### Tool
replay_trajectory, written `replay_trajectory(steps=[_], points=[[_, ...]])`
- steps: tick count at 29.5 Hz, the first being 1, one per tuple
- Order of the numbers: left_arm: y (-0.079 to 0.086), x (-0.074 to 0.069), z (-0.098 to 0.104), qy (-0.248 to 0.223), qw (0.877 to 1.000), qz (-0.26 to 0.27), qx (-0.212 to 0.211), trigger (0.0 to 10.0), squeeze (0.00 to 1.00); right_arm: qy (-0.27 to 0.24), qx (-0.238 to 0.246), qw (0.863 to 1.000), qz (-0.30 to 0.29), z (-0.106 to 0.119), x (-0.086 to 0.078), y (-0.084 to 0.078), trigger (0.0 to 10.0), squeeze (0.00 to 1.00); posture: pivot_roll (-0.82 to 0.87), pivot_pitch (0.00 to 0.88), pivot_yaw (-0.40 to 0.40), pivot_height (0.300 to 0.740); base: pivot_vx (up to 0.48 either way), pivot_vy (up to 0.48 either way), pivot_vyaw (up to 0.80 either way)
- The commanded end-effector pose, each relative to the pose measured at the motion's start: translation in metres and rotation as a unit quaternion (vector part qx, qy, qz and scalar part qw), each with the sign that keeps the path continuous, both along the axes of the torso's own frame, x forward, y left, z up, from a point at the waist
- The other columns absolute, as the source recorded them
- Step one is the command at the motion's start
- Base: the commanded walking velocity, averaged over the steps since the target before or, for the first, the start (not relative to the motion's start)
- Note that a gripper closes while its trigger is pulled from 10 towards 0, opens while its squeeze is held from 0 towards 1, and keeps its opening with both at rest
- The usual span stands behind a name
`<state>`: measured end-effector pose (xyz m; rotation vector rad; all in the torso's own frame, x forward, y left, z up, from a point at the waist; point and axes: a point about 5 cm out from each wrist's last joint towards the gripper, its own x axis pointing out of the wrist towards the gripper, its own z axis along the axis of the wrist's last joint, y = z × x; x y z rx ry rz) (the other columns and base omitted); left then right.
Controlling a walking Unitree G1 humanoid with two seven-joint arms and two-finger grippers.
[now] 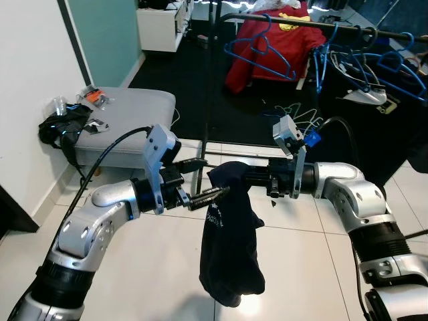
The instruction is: Hang hanger
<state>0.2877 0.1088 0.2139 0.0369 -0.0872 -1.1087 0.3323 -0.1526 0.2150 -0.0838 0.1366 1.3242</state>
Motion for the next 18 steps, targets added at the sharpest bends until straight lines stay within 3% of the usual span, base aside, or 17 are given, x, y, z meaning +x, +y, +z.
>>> replay_trajectory(steps=[1,18], points=[[-0.003,-0.004,-0.002,0.003,1.000,-0.006,0.003,10.0,0.00,-0.018,0.008,1.000,0.021,0.013,-0.001,0.005,0.0,0.00,-0.06,0.098,-0.044,0.740,0.000,0.000,0.00],[-0.014,-0.005,-0.006,-0.006,1.000,0.003,0.001,10.0,0.00,-0.023,-0.002,0.999,0.022,0.012,0.002,0.012,0.0,0.00,-0.06,0.093,-0.041,0.740,0.000,0.000,0.00]])
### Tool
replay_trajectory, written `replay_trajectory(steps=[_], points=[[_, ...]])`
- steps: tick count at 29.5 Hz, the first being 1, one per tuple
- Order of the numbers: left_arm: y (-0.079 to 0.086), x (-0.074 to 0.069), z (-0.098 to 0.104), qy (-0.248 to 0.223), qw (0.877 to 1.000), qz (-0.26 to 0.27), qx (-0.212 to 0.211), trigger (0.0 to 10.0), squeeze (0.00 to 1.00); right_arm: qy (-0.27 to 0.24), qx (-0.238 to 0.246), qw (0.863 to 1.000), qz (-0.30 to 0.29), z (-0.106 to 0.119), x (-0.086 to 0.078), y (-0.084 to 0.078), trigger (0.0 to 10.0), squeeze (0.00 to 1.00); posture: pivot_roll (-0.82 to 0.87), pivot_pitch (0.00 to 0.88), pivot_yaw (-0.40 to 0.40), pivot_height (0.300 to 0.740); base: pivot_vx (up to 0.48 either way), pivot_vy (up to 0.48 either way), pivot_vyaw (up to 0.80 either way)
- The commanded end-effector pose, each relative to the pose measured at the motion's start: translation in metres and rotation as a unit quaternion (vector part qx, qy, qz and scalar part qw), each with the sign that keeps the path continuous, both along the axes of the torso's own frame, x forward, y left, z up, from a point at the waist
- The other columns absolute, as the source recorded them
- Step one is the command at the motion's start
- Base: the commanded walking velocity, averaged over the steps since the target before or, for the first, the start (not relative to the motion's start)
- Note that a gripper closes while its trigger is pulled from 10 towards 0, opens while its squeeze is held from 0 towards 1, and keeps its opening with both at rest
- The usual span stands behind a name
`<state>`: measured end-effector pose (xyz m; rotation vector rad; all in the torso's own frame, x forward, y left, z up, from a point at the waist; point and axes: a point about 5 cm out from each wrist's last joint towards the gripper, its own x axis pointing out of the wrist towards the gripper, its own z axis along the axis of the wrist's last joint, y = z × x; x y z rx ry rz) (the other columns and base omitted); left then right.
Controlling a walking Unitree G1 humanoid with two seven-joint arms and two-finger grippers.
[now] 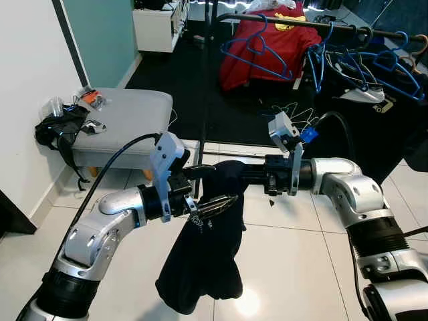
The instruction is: Hang hanger
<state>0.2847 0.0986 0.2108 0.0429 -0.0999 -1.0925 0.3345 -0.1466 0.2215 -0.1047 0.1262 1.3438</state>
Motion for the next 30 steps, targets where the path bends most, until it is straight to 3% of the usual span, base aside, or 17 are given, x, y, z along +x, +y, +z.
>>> replay_trajectory(steps=[1,3,4,7,8,9,11,15,17,18,19,20,21,30], points=[[-0.006,-0.002,-0.004,0.002,1.000,-0.005,0.002,10.0,0.00,-0.014,0.002,1.000,0.012,0.006,0.000,0.007,0.0,0.00,-0.06,0.095,-0.039,0.740,0.000,0.000,0.00],[-0.008,0.000,-0.006,0.004,1.000,0.000,0.000,9.5,0.00,-0.014,0.002,1.000,0.012,0.006,0.000,0.008,0.0,0.00,-0.06,0.096,-0.039,0.740,0.000,0.000,0.00],[-0.008,0.004,-0.006,0.003,1.000,0.017,0.000,7.1,0.00,-0.015,0.002,1.000,0.012,0.006,0.000,0.008,0.0,0.00,-0.06,0.095,-0.038,0.740,0.000,0.000,0.00],[-0.008,0.004,-0.006,0.003,1.000,0.017,0.000,7.1,0.00,-0.015,0.002,1.000,0.012,0.006,0.000,0.008,0.0,0.00,-0.06,0.095,-0.038,0.740,0.000,0.000,0.00],[-0.007,0.008,-0.006,-0.001,0.999,0.035,-0.001,4.6,0.00,-0.015,0.002,1.000,0.012,0.006,0.000,0.009,0.0,0.00,-0.06,0.097,-0.039,0.740,0.000,0.000,0.00],[-0.006,0.010,-0.005,-0.004,0.999,0.045,-0.001,5.5,0.00,-0.016,0.002,1.000,0.012,0.006,0.000,0.009,0.0,0.00,-0.06,0.097,-0.039,0.740,0.000,0.000,0.00],[-0.005,0.011,-0.005,-0.005,0.999,0.051,-0.002,5.5,0.00,-0.016,0.001,1.000,0.012,0.006,0.000,0.009,0.0,0.00,-0.06,0.097,-0.039,0.740,0.000,0.000,0.00],[-0.003,0.012,-0.004,-0.005,0.998,0.058,-0.005,4.4,0.00,-0.016,0.000,1.000,0.014,0.005,0.000,0.010,0.0,0.00,-0.06,0.097,-0.039,0.740,0.000,0.000,0.00],[-0.003,0.012,-0.004,-0.005,0.998,0.058,-0.005,4.4,0.00,-0.016,0.000,1.000,0.014,0.005,0.000,0.010,0.0,0.00,-0.06,0.097,-0.039,0.740,0.000,0.000,0.00],[-0.003,0.012,-0.004,-0.005,0.998,0.059,-0.006,3.3,0.00,-0.015,0.000,1.000,0.015,0.005,0.000,0.011,0.0,0.00,-0.06,0.098,-0.042,0.740,0.000,0.000,0.00],[-0.002,0.012,-0.003,-0.005,0.998,0.063,-0.009,0.8,0.00,-0.015,-0.001,1.000,0.016,0.004,0.000,0.011,0.0,0.00,-0.06,0.098,-0.042,0.740,0.000,0.000,0.00],[-0.002,0.012,-0.003,-0.005,0.998,0.063,-0.009,0.8,0.00,-0.015,-0.001,1.000,0.016,0.004,0.000,0.011,0.0,0.00,-0.06,0.098,-0.042,0.740,0.000,0.000,0.00],[-0.002,0.013,-0.003,-0.005,0.998,0.066,-0.012,0.1,0.00,-0.014,-0.002,1.000,0.016,0.004,0.001,0.011,0.0,0.00,-0.06,0.100,-0.044,0.740,0.000,0.000,0.00],[0.001,0.016,-0.001,-0.010,0.996,0.081,-0.025,0.0,0.00,-0.014,-0.010,1.000,0.015,0.002,0.000,0.011,0.0,0.00,-0.06,0.104,-0.044,0.740,0.000,0.000,0.00]])
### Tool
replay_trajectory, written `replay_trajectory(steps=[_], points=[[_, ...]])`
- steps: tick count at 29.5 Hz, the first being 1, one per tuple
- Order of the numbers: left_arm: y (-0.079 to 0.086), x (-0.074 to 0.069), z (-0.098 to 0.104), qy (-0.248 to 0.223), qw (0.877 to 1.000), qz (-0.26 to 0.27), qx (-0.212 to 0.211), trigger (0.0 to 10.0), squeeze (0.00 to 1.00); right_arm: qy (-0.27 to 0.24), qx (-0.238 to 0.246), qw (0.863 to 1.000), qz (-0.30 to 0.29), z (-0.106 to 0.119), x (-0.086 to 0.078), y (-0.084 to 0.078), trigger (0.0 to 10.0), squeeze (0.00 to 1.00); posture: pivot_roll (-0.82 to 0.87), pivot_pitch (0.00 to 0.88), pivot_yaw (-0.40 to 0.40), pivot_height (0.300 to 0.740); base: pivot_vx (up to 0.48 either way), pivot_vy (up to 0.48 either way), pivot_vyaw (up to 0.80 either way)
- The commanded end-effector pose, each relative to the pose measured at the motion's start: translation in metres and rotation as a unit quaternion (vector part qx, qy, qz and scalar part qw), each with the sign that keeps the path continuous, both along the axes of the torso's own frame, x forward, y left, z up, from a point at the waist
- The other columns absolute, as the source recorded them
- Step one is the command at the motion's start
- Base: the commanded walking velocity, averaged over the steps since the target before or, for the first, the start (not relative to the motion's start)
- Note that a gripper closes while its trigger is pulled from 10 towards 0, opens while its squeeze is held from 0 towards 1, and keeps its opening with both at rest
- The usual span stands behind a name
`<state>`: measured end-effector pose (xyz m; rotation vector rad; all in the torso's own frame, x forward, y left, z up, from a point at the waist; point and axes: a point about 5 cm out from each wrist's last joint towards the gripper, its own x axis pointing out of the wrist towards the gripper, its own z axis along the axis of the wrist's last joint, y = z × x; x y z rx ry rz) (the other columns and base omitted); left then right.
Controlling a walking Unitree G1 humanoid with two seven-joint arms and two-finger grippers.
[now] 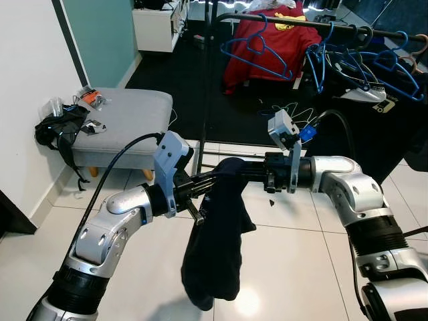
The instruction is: Hang hanger
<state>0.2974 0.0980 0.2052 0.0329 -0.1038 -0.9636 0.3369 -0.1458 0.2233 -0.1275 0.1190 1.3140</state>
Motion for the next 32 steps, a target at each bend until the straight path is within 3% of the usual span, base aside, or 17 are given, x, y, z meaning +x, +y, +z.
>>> replay_trajectory(steps=[1,6,7,8,9,10,11,15,16,17,18,26,28,31,32], points=[[0.002,0.003,0.005,-0.012,1.000,0.017,-0.015,0.0,0.00,-0.003,-0.004,1.000,0.029,0.000,-0.002,0.010,0.0,0.00,-0.06,0.104,-0.044,0.740,0.000,0.000,0.00],[0.008,0.007,0.010,-0.017,0.999,0.033,-0.029,0.0,0.00,0.001,-0.007,1.000,0.026,-0.003,-0.002,0.011,0.0,0.00,-0.06,0.105,-0.043,0.740,0.000,0.000,0.00],[0.009,0.007,0.011,-0.019,0.999,0.036,-0.030,0.0,0.00,0.005,-0.006,1.000,0.025,-0.003,-0.002,0.011,3.2,0.00,-0.06,0.105,-0.043,0.740,0.000,0.000,0.00],[0.011,0.008,0.013,-0.022,0.998,0.040,-0.033,0.0,0.00,0.009,-0.005,1.000,0.026,-0.004,-0.002,0.011,4.2,0.69,-0.06,0.105,-0.043,0.740,0.000,0.000,0.00],[0.011,0.008,0.013,-0.022,0.998,0.040,-0.033,0.0,0.00,0.009,-0.005,1.000,0.026,-0.004,-0.002,0.011,4.2,0.69,-0.06,0.105,-0.043,0.740,0.000,0.000,0.00],[0.012,0.009,0.014,-0.023,0.998,0.042,-0.037,0.0,0.00,0.012,-0.003,1.000,0.027,-0.004,-0.003,0.012,4.2,0.81,-0.06,0.105,-0.043,0.740,0.000,0.000,0.00],[0.013,0.010,0.016,-0.025,0.998,0.045,-0.043,0.0,0.00,0.015,-0.002,0.999,0.028,-0.004,-0.003,0.013,4.6,1.00,-0.06,0.106,-0.043,0.740,0.000,0.000,0.00],[0.013,0.011,0.018,-0.026,0.997,0.047,-0.047,0.0,0.00,0.016,-0.001,0.999,0.030,-0.004,-0.003,0.013,4.6,1.00,-0.06,0.106,-0.043,0.740,0.000,0.000,0.00],[0.014,0.012,0.020,-0.028,0.997,0.049,-0.055,0.0,0.00,0.022,-0.003,0.999,0.037,-0.006,-0.006,0.014,8.0,1.00,-0.06,0.107,-0.042,0.740,0.000,0.000,0.00],[0.014,0.012,0.020,-0.028,0.997,0.049,-0.055,0.0,0.00,0.022,-0.003,0.999,0.037,-0.006,-0.006,0.014,8.0,1.00,-0.06,0.107,-0.042,0.740,0.000,0.000,0.00],[0.014,0.012,0.021,-0.029,0.996,0.050,-0.061,0.0,0.00,0.028,-0.004,0.999,0.046,-0.008,-0.009,0.015,10.0,1.00,-0.06,0.106,-0.040,0.740,0.000,0.000,0.00],[0.017,0.014,0.028,-0.031,0.994,0.052,-0.089,0.0,0.00,0.032,-0.006,0.998,0.052,-0.016,-0.013,0.019,10.0,1.00,-0.06,0.107,-0.036,0.740,0.000,0.000,0.00],[0.020,0.017,0.031,-0.030,0.992,0.062,-0.110,0.0,0.00,0.000,-0.010,1.000,0.021,-0.017,-0.009,0.018,10.0,1.00,-0.06,0.107,-0.041,0.740,0.000,0.000,0.00],[0.020,0.017,0.031,-0.030,0.992,0.062,-0.110,0.0,0.00,0.000,-0.010,1.000,0.021,-0.017,-0.009,0.018,10.0,1.00,-0.06,0.107,-0.041,0.740,0.000,0.000,0.00],[0.023,0.018,0.033,-0.031,0.990,0.068,-0.117,0.0,0.00,-0.021,-0.010,1.000,0.001,-0.015,-0.006,0.016,10.0,0.00,-0.06,0.107,-0.041,0.740,0.000,0.000,0.00]])
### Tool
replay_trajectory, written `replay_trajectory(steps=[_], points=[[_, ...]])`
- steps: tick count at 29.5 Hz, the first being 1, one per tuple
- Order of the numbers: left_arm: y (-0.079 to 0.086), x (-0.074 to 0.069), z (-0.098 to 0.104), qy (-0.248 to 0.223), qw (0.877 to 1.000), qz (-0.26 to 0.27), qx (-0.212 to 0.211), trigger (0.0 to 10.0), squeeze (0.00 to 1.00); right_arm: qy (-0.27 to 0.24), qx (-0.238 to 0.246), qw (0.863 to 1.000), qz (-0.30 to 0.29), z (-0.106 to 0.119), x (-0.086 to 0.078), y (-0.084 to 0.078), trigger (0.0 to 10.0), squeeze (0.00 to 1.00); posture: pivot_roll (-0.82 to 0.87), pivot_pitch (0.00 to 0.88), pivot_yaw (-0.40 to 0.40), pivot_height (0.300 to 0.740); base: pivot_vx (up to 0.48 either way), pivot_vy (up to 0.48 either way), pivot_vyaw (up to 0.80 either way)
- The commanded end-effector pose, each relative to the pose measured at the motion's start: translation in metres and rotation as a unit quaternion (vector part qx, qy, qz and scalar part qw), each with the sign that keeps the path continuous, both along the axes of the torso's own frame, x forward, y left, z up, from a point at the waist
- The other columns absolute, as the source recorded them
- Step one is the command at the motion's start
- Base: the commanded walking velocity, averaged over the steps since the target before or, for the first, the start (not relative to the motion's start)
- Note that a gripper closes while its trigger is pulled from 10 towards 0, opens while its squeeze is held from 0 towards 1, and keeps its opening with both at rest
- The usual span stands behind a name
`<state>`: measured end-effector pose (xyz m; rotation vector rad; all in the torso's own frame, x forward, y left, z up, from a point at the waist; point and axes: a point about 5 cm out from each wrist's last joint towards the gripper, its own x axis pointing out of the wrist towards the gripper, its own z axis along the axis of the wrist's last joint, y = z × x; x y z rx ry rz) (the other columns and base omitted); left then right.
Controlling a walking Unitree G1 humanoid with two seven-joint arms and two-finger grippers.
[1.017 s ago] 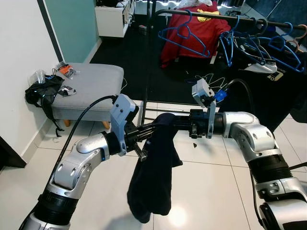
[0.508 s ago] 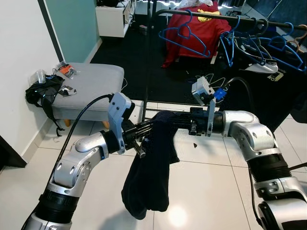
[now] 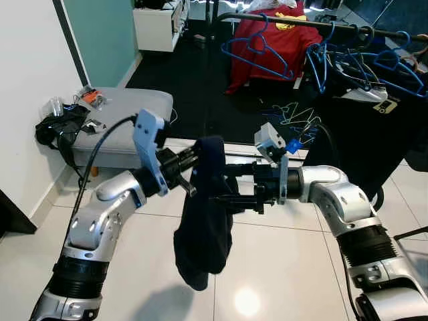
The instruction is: Hang hanger
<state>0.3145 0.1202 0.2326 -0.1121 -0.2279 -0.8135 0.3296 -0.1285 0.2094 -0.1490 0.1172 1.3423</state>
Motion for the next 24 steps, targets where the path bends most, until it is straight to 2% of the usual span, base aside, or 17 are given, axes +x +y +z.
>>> replay_trajectory(steps=[1,3,4,6,8,9,10,12,14,16,18,19,20,21,22,23,24], points=[[0.000,0.001,0.005,-0.012,1.000,0.000,-0.023,0.0,0.00,-0.016,-0.003,1.000,-0.014,-0.001,0.001,-0.002,10.0,0.00,-0.06,0.107,-0.041,0.740,0.000,0.000,0.00],[0.000,0.001,0.005,-0.012,1.000,0.000,-0.023,0.0,0.00,-0.016,-0.003,1.000,-0.014,-0.001,0.001,-0.002,10.0,0.00,-0.06,0.107,-0.041,0.740,0.000,0.000,0.00],[0.005,0.002,0.007,-0.014,0.999,0.009,-0.033,0.0,0.00,-0.046,0.019,0.996,-0.079,0.004,0.011,-0.009,10.0,0.00,-0.06,0.108,-0.044,0.740,0.000,0.000,0.00],[0.016,0.008,0.008,-0.015,0.998,0.039,-0.047,0.0,0.00,-0.052,0.094,0.984,-0.141,0.016,0.015,-0.025,10.0,0.00,-0.06,0.109,-0.045,0.740,0.000,0.000,0.00],[0.016,0.008,0.008,-0.015,0.998,0.039,-0.047,0.0,0.00,-0.052,0.094,0.984,-0.141,0.016,0.015,-0.025,10.0,0.00,-0.06,0.109,-0.045,0.740,0.000,0.000,0.00],[0.021,0.011,0.009,-0.015,0.997,0.058,-0.052,0.0,0.00,-0.033,0.097,0.988,-0.112,0.013,0.005,-0.028,10.0,0.00,-0.06,0.113,-0.042,0.740,0.000,0.000,0.00],[0.021,0.011,0.009,-0.015,0.997,0.058,-0.052,0.0,0.00,-0.033,0.097,0.988,-0.112,0.013,0.005,-0.028,10.0,0.00,-0.06,0.113,-0.042,0.740,0.000,0.000,0.00],[0.029,0.017,0.010,-0.015,0.994,0.089,-0.058,0.0,0.00,-0.001,0.068,0.995,-0.071,-0.002,-0.016,-0.031,10.0,0.00,-0.07,0.115,-0.036,0.740,0.000,0.000,0.00],[0.031,0.019,0.011,-0.016,0.993,0.099,-0.060,0.0,0.00,0.007,0.058,0.996,-0.069,-0.007,-0.021,-0.032,10.0,0.00,-0.07,0.115,-0.036,0.740,0.000,0.000,0.00],[0.032,0.022,0.015,-0.020,0.992,0.103,-0.076,0.0,0.00,0.003,0.042,0.980,-0.195,-0.021,-0.007,-0.050,10.0,0.00,-0.07,0.117,-0.035,0.740,0.000,0.000,0.00],[0.032,0.022,0.015,-0.020,0.992,0.103,-0.076,0.0,0.00,0.003,0.042,0.980,-0.195,-0.021,-0.007,-0.050,10.0,0.00,-0.07,0.117,-0.035,0.740,0.000,0.000,0.00],[0.032,0.022,0.017,-0.021,0.991,0.100,-0.083,0.0,0.00,0.001,0.040,0.968,-0.246,-0.025,-0.001,-0.057,10.0,0.00,-0.07,0.117,-0.035,0.740,0.000,0.000,0.00],[0.032,0.022,0.017,-0.021,0.991,0.100,-0.083,0.0,0.00,0.001,0.040,0.968,-0.246,-0.025,-0.001,-0.057,10.0,0.00,-0.07,0.117,-0.035,0.740,0.000,0.000,0.00],[0.032,0.022,0.018,-0.022,0.991,0.092,-0.090,0.0,0.00,-0.006,0.045,0.947,-0.318,-0.028,0.007,-0.069,10.0,0.00,-0.07,0.118,-0.035,0.740,0.000,0.000,0.00],[0.032,0.022,0.018,-0.022,0.991,0.092,-0.090,0.0,0.00,-0.006,0.045,0.947,-0.318,-0.028,0.007,-0.069,10.0,0.00,-0.07,0.118,-0.035,0.740,0.000,0.000,0.00],[0.032,0.019,0.021,-0.025,0.992,0.070,-0.102,0.0,0.00,-0.010,0.050,0.923,-0.382,-0.034,0.013,-0.080,10.0,0.00,-0.07,0.118,-0.035,0.740,0.000,0.000,0.00],[0.031,0.015,0.024,-0.032,0.993,0.036,-0.111,0.0,0.00,-0.011,0.037,0.907,-0.420,-0.043,0.014,-0.087,10.0,0.00,-0.07,0.118,-0.039,0.740,0.000,0.000,0.00]])
